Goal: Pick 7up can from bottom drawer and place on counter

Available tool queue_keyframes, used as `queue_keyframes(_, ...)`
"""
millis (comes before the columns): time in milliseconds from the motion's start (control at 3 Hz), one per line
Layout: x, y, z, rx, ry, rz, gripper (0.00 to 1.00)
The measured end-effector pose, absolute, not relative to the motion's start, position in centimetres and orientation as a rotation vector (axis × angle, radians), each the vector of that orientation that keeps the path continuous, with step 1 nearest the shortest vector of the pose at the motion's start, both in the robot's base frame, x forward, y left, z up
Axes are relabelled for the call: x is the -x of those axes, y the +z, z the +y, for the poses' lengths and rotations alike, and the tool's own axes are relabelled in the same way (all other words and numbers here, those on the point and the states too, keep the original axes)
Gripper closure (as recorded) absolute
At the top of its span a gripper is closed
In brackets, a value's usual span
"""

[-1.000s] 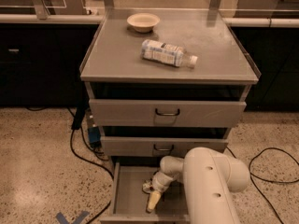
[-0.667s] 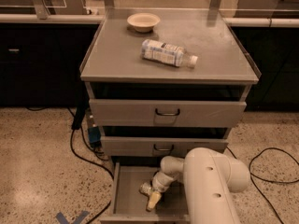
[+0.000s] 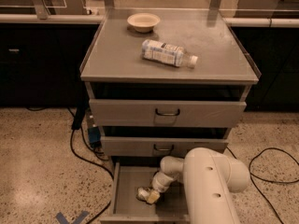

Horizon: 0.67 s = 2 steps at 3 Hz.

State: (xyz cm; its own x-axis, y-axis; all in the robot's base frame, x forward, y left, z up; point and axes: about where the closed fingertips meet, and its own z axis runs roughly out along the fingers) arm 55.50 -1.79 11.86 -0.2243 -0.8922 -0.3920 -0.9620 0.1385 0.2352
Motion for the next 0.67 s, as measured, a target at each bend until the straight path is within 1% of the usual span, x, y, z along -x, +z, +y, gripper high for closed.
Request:
queue_keyframes(333,-55.50,11.86,-1.79,1.849,0.663,2.246,0.92)
queue_keyframes(667,-55.49,11.86,-1.78,1.849,0.663,2.246,1.00)
